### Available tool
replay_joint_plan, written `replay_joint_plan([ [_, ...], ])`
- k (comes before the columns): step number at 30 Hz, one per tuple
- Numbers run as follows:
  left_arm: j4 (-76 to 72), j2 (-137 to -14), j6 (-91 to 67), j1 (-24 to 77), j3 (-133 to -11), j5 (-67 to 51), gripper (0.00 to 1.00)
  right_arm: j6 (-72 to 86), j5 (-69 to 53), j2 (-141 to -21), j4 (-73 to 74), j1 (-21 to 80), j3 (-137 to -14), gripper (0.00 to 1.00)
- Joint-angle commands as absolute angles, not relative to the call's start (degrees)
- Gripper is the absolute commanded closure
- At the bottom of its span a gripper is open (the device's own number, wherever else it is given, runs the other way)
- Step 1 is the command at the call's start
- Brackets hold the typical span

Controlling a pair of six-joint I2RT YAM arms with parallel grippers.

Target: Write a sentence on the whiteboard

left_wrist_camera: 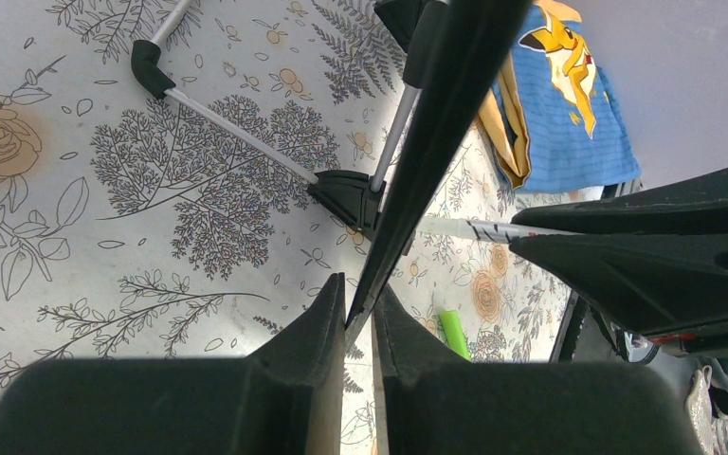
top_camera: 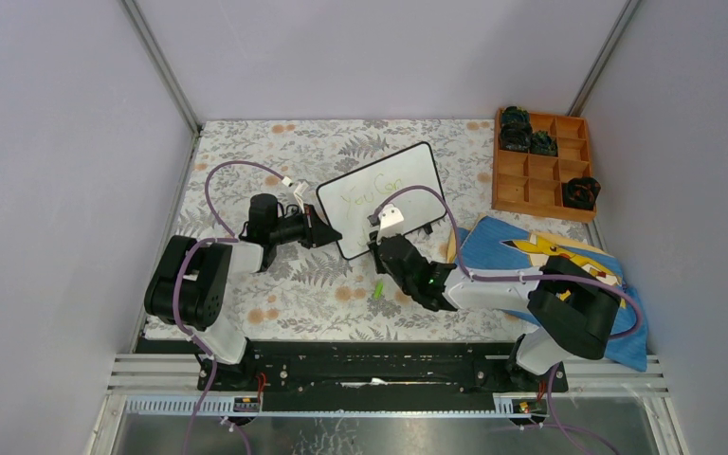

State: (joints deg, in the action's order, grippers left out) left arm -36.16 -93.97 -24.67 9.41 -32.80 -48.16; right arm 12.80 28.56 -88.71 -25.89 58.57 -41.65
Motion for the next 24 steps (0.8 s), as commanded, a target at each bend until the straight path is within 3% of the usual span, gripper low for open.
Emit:
replay_joint_plan([
  [1, -31.2, -95.1, -22.9, 9.8, -32.8, -43.2, 1.00, 11.7, 34.3, -88.3, -26.8, 57.5, -44.6, 1.00],
  [24, -30.7, -95.1, -22.8, 9.9, -32.9, -43.0, 1.00, 14.3, 32.1, -80.5, -41.7, 56.6, -33.0, 1.00],
])
